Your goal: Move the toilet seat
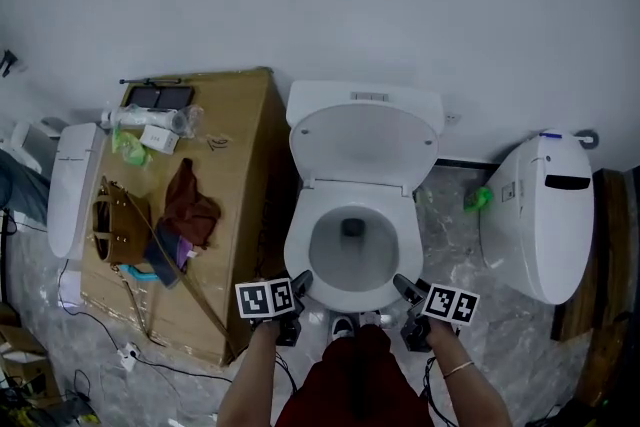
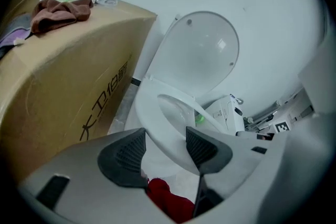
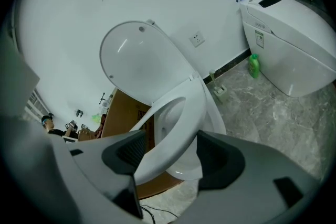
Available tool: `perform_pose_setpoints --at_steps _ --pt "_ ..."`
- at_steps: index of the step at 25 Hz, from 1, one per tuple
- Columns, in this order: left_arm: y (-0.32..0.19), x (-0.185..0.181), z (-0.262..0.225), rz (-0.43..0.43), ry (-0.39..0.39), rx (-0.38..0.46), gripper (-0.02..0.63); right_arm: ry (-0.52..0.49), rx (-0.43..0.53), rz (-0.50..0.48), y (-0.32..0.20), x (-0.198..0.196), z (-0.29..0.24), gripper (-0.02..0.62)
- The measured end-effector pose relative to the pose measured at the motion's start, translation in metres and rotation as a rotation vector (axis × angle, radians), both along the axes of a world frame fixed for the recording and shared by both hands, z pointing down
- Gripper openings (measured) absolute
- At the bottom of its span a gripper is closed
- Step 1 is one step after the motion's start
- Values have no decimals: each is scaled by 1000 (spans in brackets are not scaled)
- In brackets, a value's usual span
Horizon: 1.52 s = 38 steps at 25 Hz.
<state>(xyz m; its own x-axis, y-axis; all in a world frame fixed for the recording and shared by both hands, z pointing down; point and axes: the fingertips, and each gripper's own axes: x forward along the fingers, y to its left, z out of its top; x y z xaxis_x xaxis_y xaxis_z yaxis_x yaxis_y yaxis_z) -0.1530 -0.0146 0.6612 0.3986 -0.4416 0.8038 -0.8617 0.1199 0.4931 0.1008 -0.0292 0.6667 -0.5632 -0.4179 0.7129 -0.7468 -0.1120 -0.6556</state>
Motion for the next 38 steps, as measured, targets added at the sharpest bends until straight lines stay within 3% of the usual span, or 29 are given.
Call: perform_pose_setpoints --at_steps 18,28,38 --pt "-44 -5 -65 -167 86 51 222 -60 68 40 -48 3 -60 291" --pt "-37 -15 -111 -113 13 251 215 -88 79 69 -66 4 -75 293" --pt "-31 5 -100 -26 -97 271 52 -122 85 121 -84 4 -90 295"
